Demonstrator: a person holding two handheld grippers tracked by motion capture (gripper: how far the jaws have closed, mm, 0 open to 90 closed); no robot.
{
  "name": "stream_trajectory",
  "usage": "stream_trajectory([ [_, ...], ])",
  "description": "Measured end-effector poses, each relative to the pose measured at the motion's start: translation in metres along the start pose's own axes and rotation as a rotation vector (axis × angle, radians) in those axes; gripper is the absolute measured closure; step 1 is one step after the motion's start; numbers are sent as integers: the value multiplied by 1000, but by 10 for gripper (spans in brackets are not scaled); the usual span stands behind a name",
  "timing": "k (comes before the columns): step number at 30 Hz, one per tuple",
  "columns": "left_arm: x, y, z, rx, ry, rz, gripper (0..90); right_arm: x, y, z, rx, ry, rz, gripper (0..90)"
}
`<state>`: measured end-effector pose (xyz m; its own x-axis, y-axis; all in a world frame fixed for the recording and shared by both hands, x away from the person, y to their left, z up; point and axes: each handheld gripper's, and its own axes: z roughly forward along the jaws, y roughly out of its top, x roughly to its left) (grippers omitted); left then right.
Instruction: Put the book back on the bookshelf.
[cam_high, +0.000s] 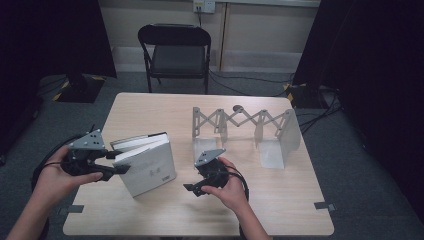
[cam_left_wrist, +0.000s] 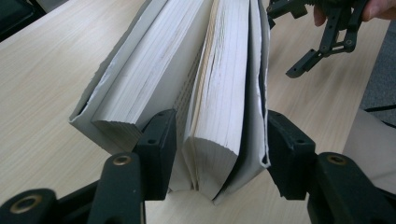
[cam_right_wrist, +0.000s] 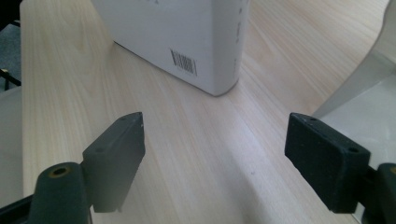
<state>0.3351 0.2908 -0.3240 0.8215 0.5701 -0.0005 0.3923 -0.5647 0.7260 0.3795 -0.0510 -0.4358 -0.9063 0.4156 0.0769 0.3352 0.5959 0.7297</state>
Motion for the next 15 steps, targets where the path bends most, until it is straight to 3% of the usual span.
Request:
stream_trajectory([
  [15,2,-4,2,-29,-16,-49,382,-1,26,4,1,31,-27,197],
])
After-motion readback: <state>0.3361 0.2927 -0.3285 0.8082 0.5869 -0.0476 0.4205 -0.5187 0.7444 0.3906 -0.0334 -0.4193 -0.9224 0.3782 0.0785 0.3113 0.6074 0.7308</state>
